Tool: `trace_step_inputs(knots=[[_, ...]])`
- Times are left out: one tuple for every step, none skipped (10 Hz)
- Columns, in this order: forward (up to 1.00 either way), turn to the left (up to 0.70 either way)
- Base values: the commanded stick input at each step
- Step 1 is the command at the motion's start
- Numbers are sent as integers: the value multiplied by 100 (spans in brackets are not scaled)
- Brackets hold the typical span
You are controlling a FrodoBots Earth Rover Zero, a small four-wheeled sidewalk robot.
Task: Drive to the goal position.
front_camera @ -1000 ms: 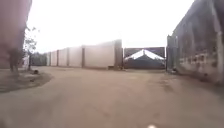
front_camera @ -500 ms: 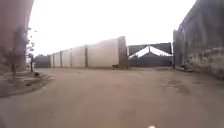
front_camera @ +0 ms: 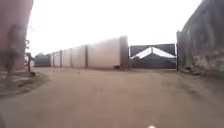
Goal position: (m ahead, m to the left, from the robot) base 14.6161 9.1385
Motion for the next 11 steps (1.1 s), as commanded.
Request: trace_step_inputs(knots=[[70,6],[70,0],[70,0],[70,0],[70,0],[70,0],[70,0],[70,0],[70,0],[70,1],[70,2]])
